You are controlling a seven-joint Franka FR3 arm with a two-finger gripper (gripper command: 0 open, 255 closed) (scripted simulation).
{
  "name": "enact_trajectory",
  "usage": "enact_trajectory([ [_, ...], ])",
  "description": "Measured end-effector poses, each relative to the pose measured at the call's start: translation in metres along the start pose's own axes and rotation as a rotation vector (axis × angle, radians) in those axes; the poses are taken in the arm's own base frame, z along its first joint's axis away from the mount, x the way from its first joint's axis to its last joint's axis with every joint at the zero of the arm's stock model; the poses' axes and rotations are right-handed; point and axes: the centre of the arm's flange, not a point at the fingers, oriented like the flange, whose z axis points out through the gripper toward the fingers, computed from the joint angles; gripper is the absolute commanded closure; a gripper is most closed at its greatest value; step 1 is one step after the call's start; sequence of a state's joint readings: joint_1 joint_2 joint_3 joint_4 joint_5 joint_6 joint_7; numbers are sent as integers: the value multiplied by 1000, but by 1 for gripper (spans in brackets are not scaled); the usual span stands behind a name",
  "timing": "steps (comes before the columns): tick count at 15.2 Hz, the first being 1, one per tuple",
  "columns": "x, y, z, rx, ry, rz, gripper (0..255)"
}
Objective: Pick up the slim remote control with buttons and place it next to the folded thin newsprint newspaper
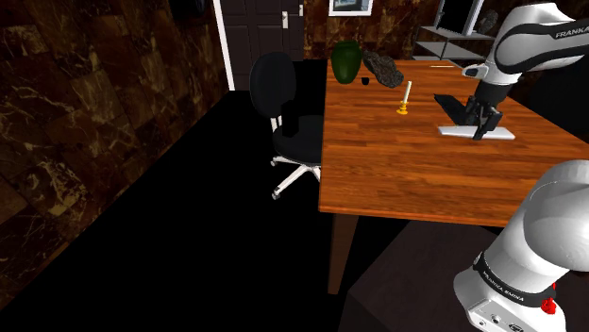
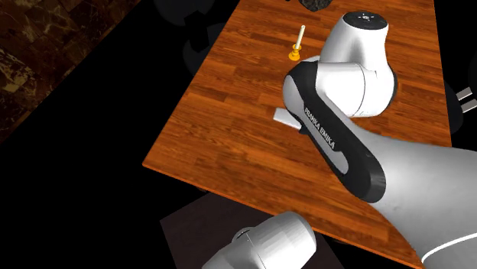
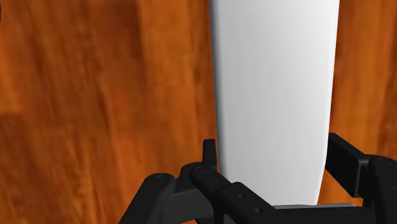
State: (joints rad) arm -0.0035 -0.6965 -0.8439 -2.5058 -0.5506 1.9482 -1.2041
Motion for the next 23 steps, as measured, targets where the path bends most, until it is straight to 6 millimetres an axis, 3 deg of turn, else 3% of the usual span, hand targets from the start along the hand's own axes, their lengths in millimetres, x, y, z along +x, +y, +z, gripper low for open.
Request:
enact_trajectory([
  [23, -268, 142, -2, -3, 1, -1, 255],
])
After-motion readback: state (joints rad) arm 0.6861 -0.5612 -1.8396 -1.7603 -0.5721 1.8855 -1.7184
